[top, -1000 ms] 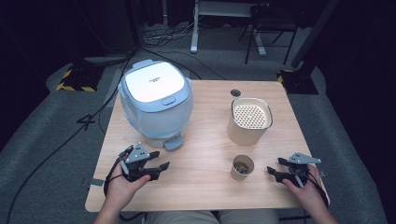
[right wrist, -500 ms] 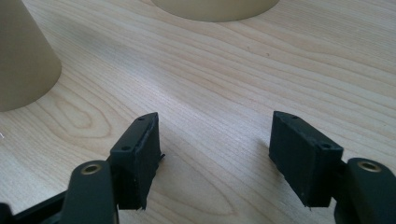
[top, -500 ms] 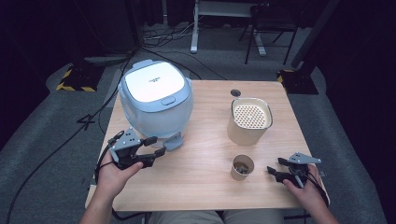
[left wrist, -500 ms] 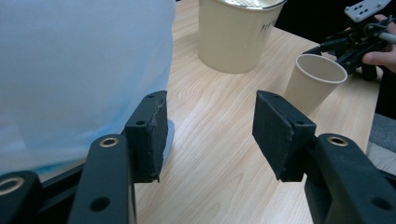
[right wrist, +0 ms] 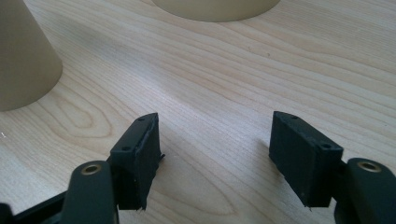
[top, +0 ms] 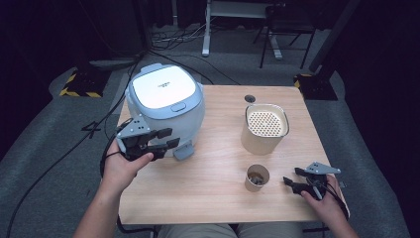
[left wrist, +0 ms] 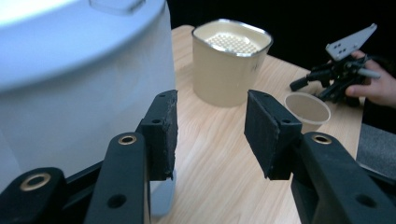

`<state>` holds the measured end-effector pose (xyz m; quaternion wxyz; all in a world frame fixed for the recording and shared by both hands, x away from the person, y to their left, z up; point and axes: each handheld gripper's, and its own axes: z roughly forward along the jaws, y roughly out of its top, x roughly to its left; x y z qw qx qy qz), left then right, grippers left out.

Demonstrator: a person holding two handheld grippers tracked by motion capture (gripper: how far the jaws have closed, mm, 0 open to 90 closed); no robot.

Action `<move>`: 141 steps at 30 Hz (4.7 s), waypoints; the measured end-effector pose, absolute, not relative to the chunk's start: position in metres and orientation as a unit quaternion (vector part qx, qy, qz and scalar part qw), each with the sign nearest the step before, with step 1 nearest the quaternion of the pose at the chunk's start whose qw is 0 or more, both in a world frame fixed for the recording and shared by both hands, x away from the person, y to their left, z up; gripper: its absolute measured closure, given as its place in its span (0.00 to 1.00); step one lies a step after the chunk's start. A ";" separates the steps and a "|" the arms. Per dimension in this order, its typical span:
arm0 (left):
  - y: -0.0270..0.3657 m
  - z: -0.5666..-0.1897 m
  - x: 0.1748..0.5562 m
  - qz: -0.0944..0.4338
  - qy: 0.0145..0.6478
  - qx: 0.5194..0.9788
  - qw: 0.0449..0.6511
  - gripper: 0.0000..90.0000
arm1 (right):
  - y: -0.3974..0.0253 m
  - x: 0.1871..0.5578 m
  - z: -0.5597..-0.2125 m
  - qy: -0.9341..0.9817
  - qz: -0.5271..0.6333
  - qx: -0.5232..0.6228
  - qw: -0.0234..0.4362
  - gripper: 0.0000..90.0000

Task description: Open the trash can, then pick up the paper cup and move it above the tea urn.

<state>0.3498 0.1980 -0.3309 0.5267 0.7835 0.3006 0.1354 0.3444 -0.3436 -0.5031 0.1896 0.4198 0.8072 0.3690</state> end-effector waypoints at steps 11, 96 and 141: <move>0.194 -0.297 0.369 0.147 0.322 0.767 0.535 0.85 | -0.344 0.343 -0.503 0.812 0.371 0.411 0.187 0.39; 0.133 -0.479 0.345 0.109 0.331 0.846 0.404 0.37 | -0.290 0.317 -0.463 0.866 0.379 0.294 0.141 0.20; 0.135 -0.503 0.353 0.125 0.337 0.863 0.354 0.26 | -0.262 0.348 -0.430 0.820 0.477 0.261 0.180 0.32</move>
